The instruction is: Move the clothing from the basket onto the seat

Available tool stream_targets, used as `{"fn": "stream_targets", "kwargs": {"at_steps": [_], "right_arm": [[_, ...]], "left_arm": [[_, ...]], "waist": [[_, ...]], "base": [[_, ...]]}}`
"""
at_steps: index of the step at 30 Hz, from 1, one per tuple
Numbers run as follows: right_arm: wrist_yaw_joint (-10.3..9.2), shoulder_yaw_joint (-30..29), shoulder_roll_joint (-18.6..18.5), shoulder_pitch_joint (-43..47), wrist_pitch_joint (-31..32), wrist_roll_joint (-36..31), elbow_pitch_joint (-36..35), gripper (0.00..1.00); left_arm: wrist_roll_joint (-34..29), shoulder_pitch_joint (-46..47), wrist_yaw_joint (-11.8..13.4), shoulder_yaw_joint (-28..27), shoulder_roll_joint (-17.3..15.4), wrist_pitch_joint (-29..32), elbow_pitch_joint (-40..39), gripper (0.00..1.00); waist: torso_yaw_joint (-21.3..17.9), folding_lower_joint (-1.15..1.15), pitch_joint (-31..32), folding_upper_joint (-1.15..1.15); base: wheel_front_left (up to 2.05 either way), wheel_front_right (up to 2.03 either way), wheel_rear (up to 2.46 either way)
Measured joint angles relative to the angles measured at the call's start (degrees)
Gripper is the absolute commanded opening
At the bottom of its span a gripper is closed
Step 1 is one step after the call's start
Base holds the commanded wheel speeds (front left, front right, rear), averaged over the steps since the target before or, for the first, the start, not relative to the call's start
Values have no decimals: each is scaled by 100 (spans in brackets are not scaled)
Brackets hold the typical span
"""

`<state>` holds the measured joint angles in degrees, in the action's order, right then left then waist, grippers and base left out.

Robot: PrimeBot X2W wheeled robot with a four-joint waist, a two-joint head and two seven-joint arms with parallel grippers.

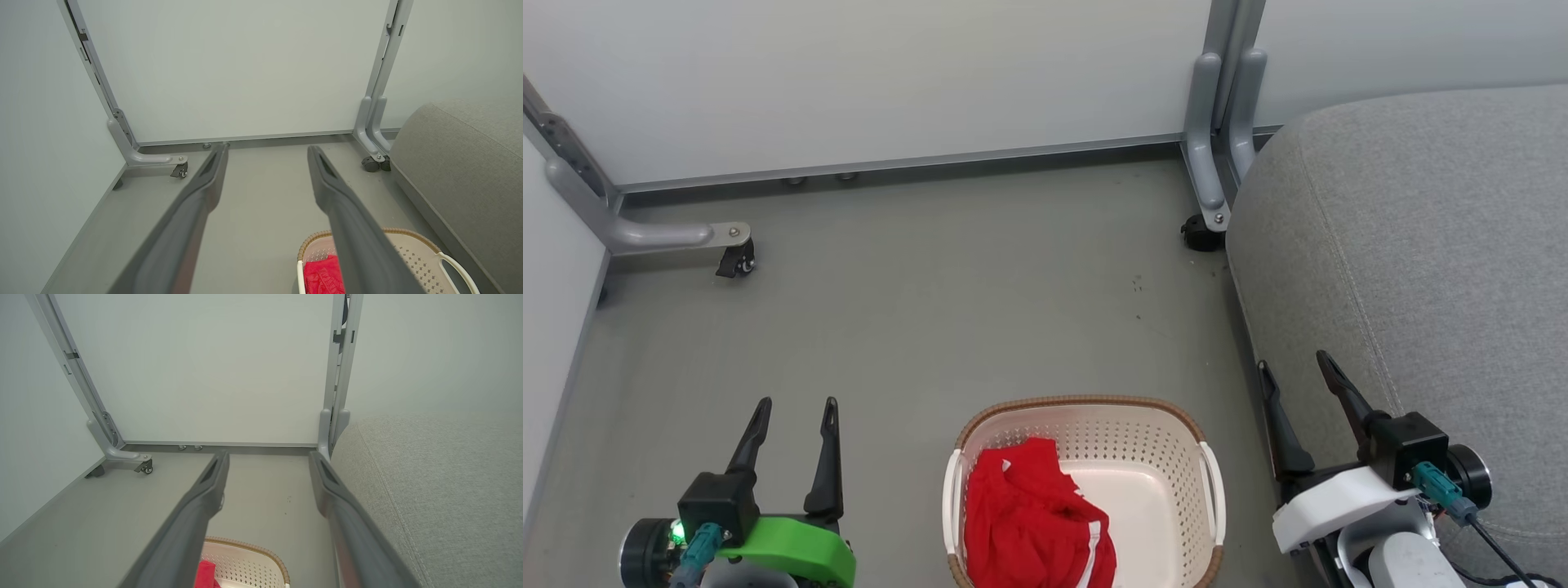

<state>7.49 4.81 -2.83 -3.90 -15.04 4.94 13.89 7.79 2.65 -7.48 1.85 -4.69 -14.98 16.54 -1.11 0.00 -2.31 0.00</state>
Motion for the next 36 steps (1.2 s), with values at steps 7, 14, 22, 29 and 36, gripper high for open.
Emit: {"fn": "stream_targets", "kwargs": {"at_steps": [7, 14, 22, 29, 36], "right_arm": [[0, 14, 1, -8, -1, 23, -46, 100], [0, -16, 1, -241, 0, 11, -299, 100], [0, 36, 0, -575, 0, 53, -608, 100], [0, 158, -1, -947, 0, 130, -904, 100], [0, 268, -2, -1287, -1, 205, -1296, 100]], "left_arm": [[-31, 15, 0, 24, 20, 0, 52, 100], [-366, 516, 0, 732, 20, -9, 411, 100], [-766, 1455, 0, 1980, -7, -13, 1595, 100], [-1143, 2438, -1, 2954, 16, 130, 2814, 100], [-1478, 3238, -4, 3600, 66, 264, 3734, 100]], "waist": [[-18, 0, -76, 0], [-64, 0, -418, 0], [-189, 0, -1073, 0], [-345, 0, -1775, 0], [-517, 0, -2557, 0]], "base": [[0, 0, 0], [0, 0, 0], [0, 0, 0], [0, 0, 0], [0, 0, 0]]}}
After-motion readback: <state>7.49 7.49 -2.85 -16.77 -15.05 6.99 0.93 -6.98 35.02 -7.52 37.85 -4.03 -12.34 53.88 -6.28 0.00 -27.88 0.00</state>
